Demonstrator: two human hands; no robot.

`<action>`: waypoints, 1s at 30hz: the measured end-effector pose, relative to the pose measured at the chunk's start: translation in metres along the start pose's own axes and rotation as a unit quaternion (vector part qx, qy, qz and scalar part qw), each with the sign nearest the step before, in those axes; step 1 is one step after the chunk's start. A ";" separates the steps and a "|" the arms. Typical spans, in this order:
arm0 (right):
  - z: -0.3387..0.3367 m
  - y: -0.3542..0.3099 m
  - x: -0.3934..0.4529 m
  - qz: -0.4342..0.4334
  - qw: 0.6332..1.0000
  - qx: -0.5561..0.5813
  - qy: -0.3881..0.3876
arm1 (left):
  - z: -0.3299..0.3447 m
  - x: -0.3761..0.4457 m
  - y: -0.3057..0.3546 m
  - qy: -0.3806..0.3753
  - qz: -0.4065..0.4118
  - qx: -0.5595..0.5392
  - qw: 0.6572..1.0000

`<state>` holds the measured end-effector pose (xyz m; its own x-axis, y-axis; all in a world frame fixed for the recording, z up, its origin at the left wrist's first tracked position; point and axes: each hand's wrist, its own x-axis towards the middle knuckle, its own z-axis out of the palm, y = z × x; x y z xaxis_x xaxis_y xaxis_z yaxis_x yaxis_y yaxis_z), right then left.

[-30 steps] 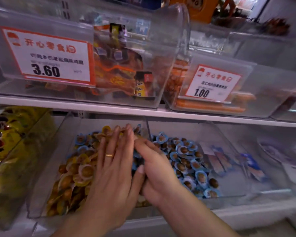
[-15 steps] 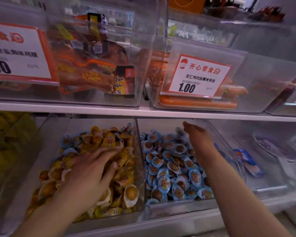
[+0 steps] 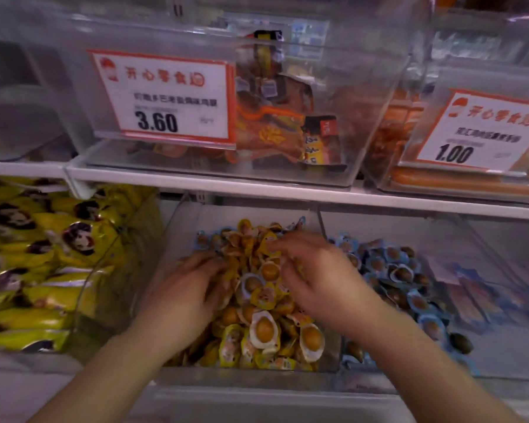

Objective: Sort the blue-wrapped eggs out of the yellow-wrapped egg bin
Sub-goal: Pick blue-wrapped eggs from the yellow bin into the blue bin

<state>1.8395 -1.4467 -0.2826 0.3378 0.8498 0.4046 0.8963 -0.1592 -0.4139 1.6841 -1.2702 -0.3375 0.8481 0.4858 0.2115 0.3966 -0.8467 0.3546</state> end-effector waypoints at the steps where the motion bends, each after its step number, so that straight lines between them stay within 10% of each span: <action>1: 0.009 -0.006 0.002 -0.011 0.997 -0.046 -0.061 | 0.003 -0.005 0.000 -0.012 0.008 0.007 1.000; 7: 0.043 -0.013 0.015 0.077 0.950 -0.187 -0.239 | 0.000 -0.017 0.004 0.000 0.026 0.060 0.998; 18: 0.052 -0.021 0.034 0.076 0.979 -0.161 -0.100 | 0.000 -0.036 0.018 0.050 -0.068 -0.133 0.987; 22: 0.049 -0.043 0.036 0.029 0.992 0.122 -0.030 | -0.011 -0.031 0.030 0.077 -0.245 -0.468 0.846; 26: 0.053 -0.047 0.036 0.001 0.972 0.199 -0.122 | -0.012 -0.028 0.039 0.081 -0.329 -0.682 0.648; 30: 0.057 -0.030 0.070 0.083 0.969 0.205 -0.108 | -0.021 -0.032 0.036 0.087 -0.352 -0.719 0.593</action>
<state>1.8202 -1.3540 -0.2883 0.3593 0.9222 0.1429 0.6307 -0.1271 -0.7655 1.6635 -1.3114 -0.3122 0.5517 0.7296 -0.4041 -0.1847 0.5794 0.7938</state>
